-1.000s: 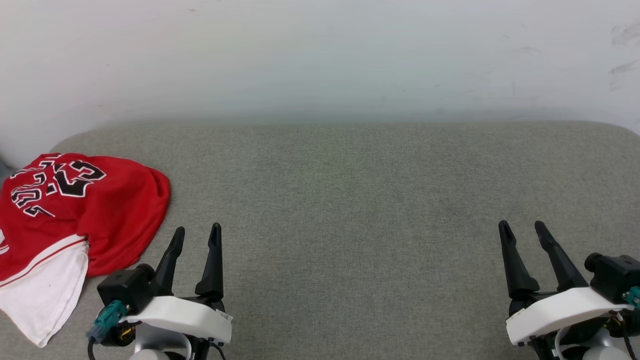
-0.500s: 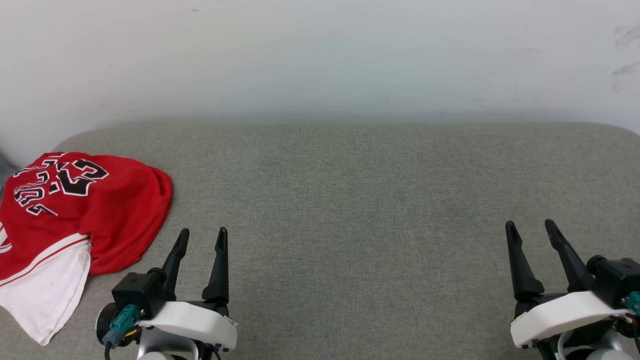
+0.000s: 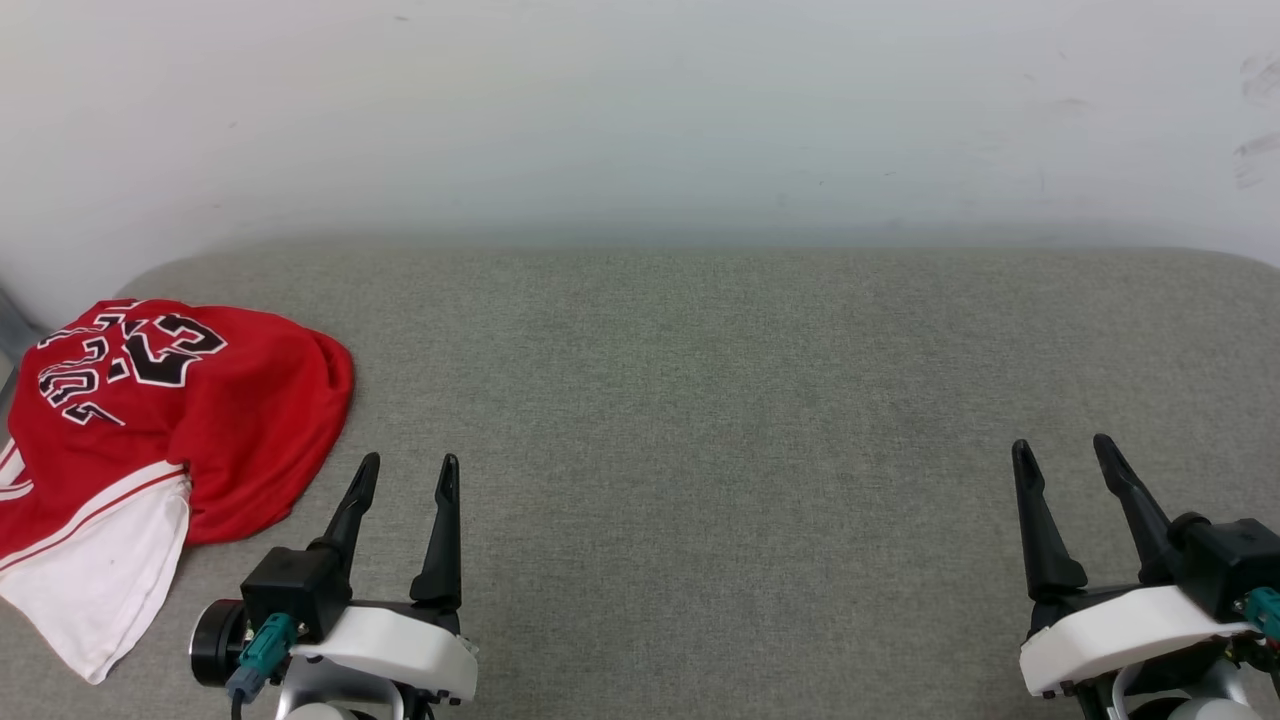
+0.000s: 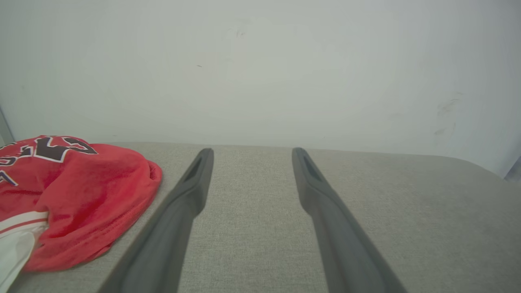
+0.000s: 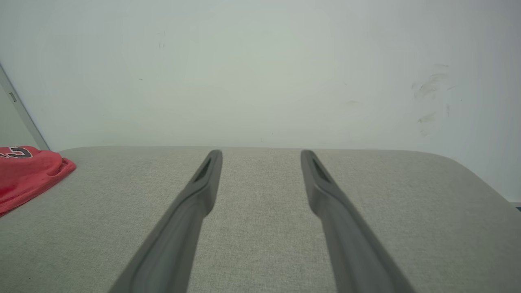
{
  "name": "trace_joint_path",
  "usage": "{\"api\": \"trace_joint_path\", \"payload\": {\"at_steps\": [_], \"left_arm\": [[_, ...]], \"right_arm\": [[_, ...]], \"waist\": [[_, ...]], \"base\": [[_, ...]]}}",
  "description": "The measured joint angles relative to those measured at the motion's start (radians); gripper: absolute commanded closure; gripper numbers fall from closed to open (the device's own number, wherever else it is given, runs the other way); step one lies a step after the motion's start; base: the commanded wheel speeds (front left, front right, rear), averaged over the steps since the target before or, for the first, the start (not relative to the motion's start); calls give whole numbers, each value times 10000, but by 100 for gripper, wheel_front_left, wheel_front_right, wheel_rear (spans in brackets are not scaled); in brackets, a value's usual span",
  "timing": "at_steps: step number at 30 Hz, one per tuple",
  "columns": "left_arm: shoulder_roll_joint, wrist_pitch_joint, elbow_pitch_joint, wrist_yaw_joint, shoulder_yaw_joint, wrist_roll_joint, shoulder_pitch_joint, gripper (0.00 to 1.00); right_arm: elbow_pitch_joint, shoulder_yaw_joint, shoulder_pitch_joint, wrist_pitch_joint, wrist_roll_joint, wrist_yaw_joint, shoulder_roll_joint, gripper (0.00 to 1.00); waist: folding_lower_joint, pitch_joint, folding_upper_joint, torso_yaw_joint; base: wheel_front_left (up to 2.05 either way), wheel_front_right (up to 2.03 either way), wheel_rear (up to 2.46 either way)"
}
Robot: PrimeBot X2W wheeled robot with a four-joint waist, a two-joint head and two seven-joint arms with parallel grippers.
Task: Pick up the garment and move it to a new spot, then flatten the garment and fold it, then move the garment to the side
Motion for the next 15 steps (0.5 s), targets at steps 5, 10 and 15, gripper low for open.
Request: {"api": "trace_joint_path", "payload": {"at_steps": [5, 10, 15], "left_arm": [[-17, -90, 2, -8, 29, 247, -13, 0], [-52, -192, 10, -25, 82, 366, -124, 0], [-69, -244, 86, -77, 121, 460, -186, 0]], "right_arm": [[13, -17, 2, -104, -123, 0, 0, 0], [29, -84, 49, -196, -311, 0, 2, 0], [-8, 15, 49, -244, -571, 0, 2, 0]], "waist": [[0, 3, 0, 67], [0, 9, 0, 219], [0, 17, 0, 562]], "base": [[0, 0, 0], [0, 0, 0], [0, 0, 0]]}}
